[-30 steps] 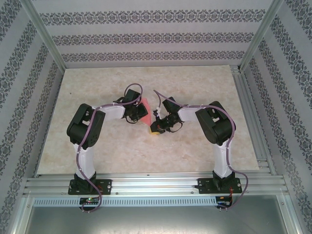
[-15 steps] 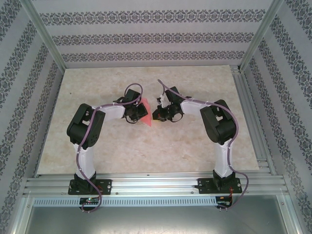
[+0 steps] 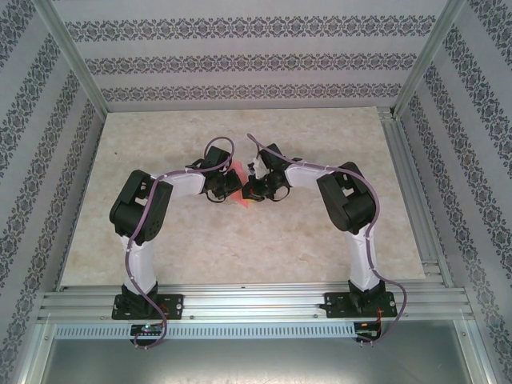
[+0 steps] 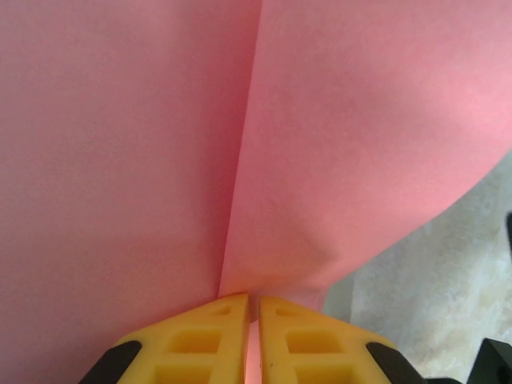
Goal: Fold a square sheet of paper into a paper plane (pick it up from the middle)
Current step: Fourth fold the wing at the center of the table.
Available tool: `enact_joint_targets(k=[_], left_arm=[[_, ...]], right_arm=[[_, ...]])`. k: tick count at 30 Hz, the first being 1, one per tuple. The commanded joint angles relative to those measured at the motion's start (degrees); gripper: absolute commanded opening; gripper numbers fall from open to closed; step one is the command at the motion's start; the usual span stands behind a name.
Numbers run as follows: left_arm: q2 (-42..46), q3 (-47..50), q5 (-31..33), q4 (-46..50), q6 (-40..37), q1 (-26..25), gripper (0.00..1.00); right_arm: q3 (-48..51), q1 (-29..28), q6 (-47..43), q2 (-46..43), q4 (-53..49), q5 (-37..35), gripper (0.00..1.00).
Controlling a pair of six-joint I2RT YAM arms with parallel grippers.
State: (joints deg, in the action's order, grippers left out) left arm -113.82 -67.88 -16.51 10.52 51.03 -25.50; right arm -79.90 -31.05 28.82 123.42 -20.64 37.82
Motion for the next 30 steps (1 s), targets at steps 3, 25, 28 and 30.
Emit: enact_joint_targets(k=[3, 25, 28, 30], left_arm=[[0.1, 1.0, -0.8, 1.9, -1.3, 0.5, 0.14], [-6.2, -8.5, -5.3, 2.0, -0.6, 5.0, 0.19], [-7.6, -9.4, -5.2, 1.8, -0.2, 5.3, 0.19], [-8.2, -9.7, -5.1, 1.6, 0.1, 5.7, 0.19]], right_arm=[[-1.8, -0.7, -4.3, 3.1, -9.9, -8.8, 0.03], [2.1, -0.3, -4.5, 5.2, -9.9, -8.0, 0.0], [1.9, -0.3, -4.7, 5.1, -10.1, -8.1, 0.0], [1.8, -0.3, -4.6, 5.0, -10.2, -8.1, 0.0]])
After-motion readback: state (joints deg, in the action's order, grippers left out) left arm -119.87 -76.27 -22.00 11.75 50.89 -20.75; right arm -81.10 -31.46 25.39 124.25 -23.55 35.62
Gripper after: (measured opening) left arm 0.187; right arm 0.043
